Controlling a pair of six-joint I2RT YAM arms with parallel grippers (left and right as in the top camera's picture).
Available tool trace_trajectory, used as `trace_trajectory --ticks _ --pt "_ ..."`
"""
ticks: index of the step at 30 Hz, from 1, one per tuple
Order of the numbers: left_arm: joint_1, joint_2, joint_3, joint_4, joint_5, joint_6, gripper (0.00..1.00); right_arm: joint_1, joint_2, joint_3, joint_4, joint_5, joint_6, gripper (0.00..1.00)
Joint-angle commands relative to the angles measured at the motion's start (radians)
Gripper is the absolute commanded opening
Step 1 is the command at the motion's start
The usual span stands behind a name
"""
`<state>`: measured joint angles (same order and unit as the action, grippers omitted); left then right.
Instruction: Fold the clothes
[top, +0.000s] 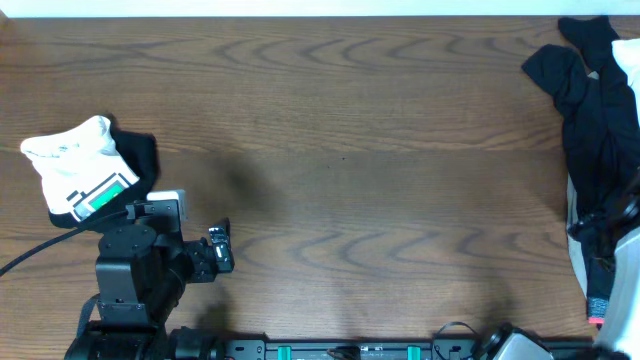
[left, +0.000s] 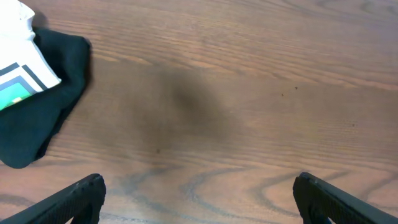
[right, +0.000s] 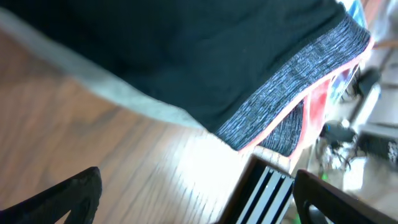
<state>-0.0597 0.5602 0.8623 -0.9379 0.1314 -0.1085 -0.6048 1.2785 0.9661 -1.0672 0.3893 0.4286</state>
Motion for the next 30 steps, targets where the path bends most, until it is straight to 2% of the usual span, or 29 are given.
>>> trace_trajectory --ticks 1,13,30 --pt "0.004 0.0 0.017 0.0 0.01 -0.01 0.98 -0.057 0.09 -0.007 0.022 0.035 0.02 0.93" --pt "0.004 0.0 0.017 -0.001 0.01 -0.01 0.98 -0.148 0.283 -0.018 0.067 0.067 0.023 0.9" --pt "0.004 0.0 0.017 -0.019 0.01 -0.01 0.98 -0.156 0.325 -0.106 0.224 0.065 -0.011 0.88"
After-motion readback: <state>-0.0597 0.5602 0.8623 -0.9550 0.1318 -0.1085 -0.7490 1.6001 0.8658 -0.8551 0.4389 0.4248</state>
